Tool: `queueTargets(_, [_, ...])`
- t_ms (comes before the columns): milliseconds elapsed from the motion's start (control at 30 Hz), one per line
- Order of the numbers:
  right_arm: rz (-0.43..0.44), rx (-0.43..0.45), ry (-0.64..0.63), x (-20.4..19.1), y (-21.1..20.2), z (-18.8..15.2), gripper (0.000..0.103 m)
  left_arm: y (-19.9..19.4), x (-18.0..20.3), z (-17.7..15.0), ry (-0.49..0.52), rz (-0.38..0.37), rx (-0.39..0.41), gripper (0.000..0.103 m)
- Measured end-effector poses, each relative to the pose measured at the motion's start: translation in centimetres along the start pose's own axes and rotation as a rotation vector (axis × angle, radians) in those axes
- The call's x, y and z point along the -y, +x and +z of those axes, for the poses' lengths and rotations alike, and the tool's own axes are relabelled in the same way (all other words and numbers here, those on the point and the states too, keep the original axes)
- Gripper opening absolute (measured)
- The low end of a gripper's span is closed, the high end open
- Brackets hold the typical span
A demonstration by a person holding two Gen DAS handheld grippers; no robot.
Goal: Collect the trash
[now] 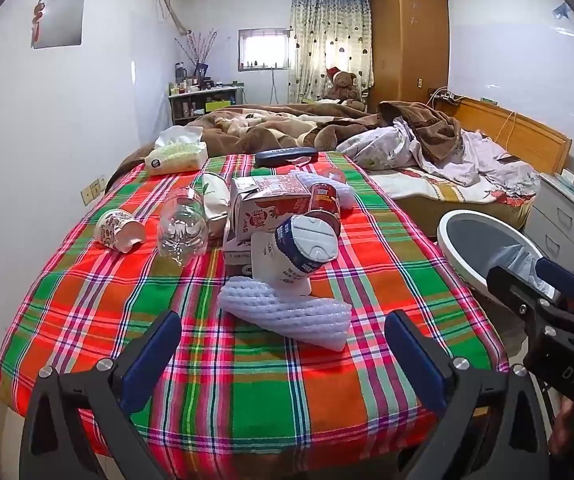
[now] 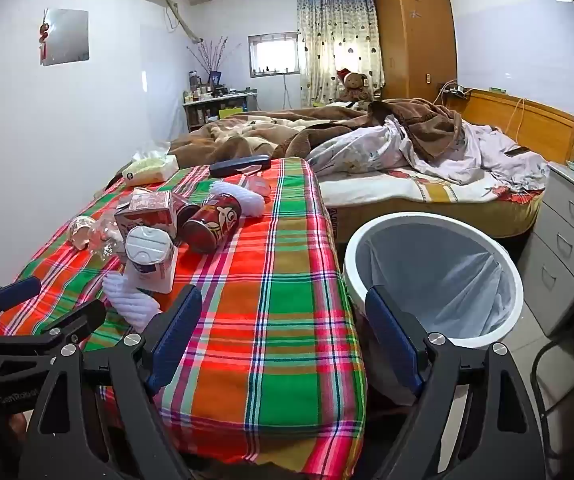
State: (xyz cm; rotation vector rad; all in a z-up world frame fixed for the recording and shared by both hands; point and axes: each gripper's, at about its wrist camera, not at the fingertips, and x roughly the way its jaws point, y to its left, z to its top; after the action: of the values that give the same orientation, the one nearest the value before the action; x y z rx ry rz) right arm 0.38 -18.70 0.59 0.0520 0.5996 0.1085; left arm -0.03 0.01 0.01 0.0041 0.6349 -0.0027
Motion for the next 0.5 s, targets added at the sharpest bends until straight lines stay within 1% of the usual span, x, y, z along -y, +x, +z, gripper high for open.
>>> queueTargets(300, [-0.010, 0.011, 0.004, 0.07, -0.15, -0.06, 0.085, -0.37, -0.65, 0.04, -0.015, -0.008, -0.002, 0.103])
queueTargets(333, [-0.006, -0.003, -0.011, -0.55, 0.41, -0.29, 0.085, -0.31, -0.65, 0.03, -0.016, -0.004, -0.004, 0.103])
queueTargets(500, [-0.006, -0.006, -0.009, -0.28, 0.24, -0.14, 0.085, -0.39, -0.60, 0.20, -0.022, 0.000, -0.007, 0.103])
